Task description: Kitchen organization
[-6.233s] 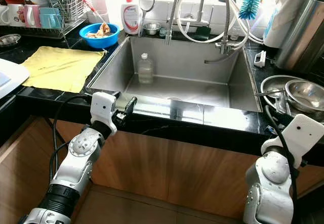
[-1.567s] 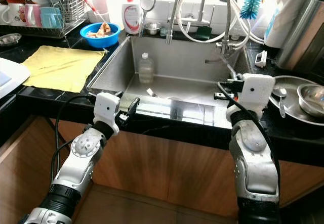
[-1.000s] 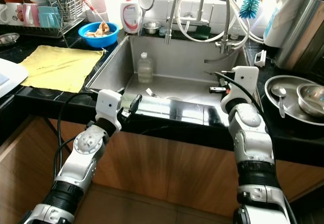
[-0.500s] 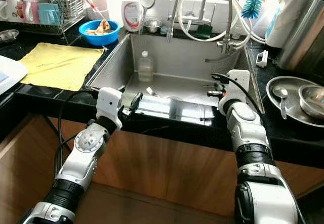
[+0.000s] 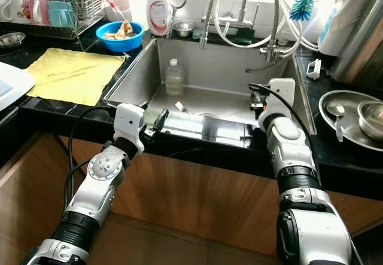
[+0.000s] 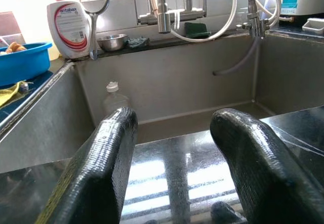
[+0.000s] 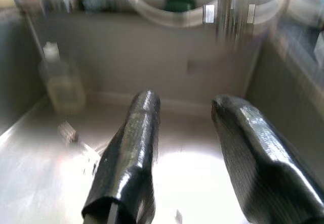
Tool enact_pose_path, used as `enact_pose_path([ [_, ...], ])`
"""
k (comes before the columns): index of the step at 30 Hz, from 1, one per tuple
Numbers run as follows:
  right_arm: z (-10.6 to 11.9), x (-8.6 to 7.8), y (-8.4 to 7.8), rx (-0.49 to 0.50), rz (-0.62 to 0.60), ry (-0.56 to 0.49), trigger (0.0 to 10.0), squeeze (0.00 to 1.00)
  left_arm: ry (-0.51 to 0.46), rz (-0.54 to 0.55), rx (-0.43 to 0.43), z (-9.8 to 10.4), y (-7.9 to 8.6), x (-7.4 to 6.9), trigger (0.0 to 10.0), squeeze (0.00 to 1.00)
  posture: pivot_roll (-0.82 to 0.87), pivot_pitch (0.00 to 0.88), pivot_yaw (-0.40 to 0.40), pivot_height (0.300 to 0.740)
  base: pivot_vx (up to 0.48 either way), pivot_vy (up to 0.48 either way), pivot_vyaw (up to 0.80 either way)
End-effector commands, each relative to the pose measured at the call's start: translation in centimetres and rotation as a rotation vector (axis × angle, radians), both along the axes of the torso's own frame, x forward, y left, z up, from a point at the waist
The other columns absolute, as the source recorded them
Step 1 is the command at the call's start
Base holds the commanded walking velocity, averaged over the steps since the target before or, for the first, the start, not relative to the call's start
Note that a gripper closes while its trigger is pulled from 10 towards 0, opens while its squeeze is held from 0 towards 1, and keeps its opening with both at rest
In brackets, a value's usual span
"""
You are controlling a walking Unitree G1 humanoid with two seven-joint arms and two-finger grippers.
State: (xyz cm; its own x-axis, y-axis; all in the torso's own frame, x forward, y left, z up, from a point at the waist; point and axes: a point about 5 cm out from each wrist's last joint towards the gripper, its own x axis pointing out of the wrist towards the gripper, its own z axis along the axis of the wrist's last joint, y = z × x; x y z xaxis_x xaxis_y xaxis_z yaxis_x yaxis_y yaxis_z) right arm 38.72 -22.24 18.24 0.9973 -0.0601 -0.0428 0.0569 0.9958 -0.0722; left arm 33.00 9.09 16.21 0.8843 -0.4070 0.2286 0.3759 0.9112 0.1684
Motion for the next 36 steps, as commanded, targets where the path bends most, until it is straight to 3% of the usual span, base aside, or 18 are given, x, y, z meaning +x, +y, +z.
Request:
enact_pose_path([
  [1, 2.0, -0.4, 0.5, -0.051, -0.019, -0.126, 10.0, 0.0, -0.004, -0.005, 0.009, 0.0, 0.0, -0.1, 10.0, 0.0, 0.01, 0.0, -0.029, 0.74, 0.0, 0.0, 0.0],
  [5, 2.8, -2.3, 1.0, -0.098, -0.075, -0.233, 10.0, 0.0, -0.002, -0.004, 0.012, -0.1, 0.1, -0.2, 10.0, 0.0, 0.01, 0.0, -0.028, 0.74, 0.0, 0.0, 0.0],
  [8, 2.3, -4.9, 0.9, -0.096, -0.16, -0.28, 10.0, 0.0, 0.001, -0.004, 0.015, -0.2, 0.2, -0.2, 10.0, 0.0, 0.01, 0.0, -0.023, 0.74, 0.0, 0.0, 0.0],
  [9, 2.3, -4.9, 0.9, -0.096, -0.16, -0.28, 10.0, 0.0, 0.001, -0.004, 0.015, -0.2, 0.2, -0.2, 10.0, 0.0, 0.01, 0.0, -0.023, 0.74, 0.0, 0.0, 0.0],
  [10, 2.0, -5.9, 0.6, -0.083, -0.201, -0.287, 10.0, 0.84, 0.003, -0.005, 0.016, -0.2, 0.3, -0.3, 10.0, 0.0, 0.01, 0.0, -0.021, 0.74, 0.0, 0.0, 0.0],
  [11, 1.5, -7.2, 0.0, -0.06, -0.252, -0.29, 10.0, 1.0, 0.004, -0.006, 0.017, -0.2, 0.3, -0.3, 10.0, 0.0, 0.01, 0.0, -0.019, 0.74, 0.0, 0.0, 0.0],
  [15, 0.7, -9.9, -1.9, 0.001, -0.368, -0.286, 10.0, 1.0, 0.008, -0.011, 0.021, -0.3, 0.3, -0.4, 10.0, 0.0, 0.0, 0.0, -0.013, 0.74, 0.0, 0.0, 0.0],
  [17, 0.7, -10.4, -2.4, 0.013, -0.393, -0.288, 10.0, 1.0, 0.009, -0.013, 0.022, -0.3, 0.3, -0.4, 10.0, 0.0, 0.0, 0.0, -0.012, 0.74, 0.0, 0.0, 0.0],
  [18, 1.0, -11.8, -3.4, -0.017, -0.442, -0.298, 10.0, 1.0, 0.011, -0.016, 0.024, -0.4, 0.3, -0.4, 10.0, 0.0, -0.01, 0.0, -0.011, 0.74, 0.0, 0.0, 0.0],
  [22, 1.3, -13.1, -4.1, -0.077, -0.47, -0.304, 10.0, 1.0, 0.014, -0.019, 0.025, -0.5, 0.3, -0.4, 10.0, 0.0, -0.01, 0.0, -0.012, 0.74, 0.0, 0.0, 0.0],
  [28, 0.5, -14.4, -4.2, -0.05, -0.505, -0.249, 10.0, 1.0, 0.015, -0.025, 0.024, -0.6, 0.2, -0.6, 10.0, 0.0, -0.01, 0.0, -0.013, 0.74, 0.0, 0.0, 0.0],
  [29, 0.1, -14.3, -4.0, -0.048, -0.5, -0.227, 10.0, 0.93, 0.015, -0.026, 0.025, -0.6, 0.2, -0.7, 10.0, 0.0, -0.01, 0.0, -0.013, 0.74, 0.0, 0.0, 0.0],
  [30, -0.3, -14.2, -3.9, -0.043, -0.5, -0.191, 10.0, 0.0, 0.015, -0.026, 0.026, -0.6, 0.2, -0.7, 10.0, 0.0, -0.01, 0.0, -0.013, 0.74, 0.0, 0.0, 0.0],
  [32, -1.2, -14.2, -4.0, -0.019, -0.526, -0.124, 10.0, 0.0, 0.015, -0.027, 0.026, -0.7, 0.3, -0.7, 10.0, 0.0, 0.0, 0.0, -0.013, 0.74, 0.0, 0.0, 0.0],
  [34, -1.7, -13.9, -4.2, 0.078, -0.54, -0.088, 10.0, 0.0, 0.015, -0.027, 0.029, -0.7, 0.3, -0.7, 10.0, 0.0, 0.0, 0.0, -0.017, 0.74, 0.0, 0.0, 0.0],
  [36, -1.6, -13.6, -4.2, 0.079, -0.53, -0.082, 10.0, 0.0, 0.015, -0.024, 0.03, -0.7, 0.4, -0.7, 10.0, 0.0, 0.0, 0.0, -0.017, 0.74, 0.0, 0.0, 0.0],
])
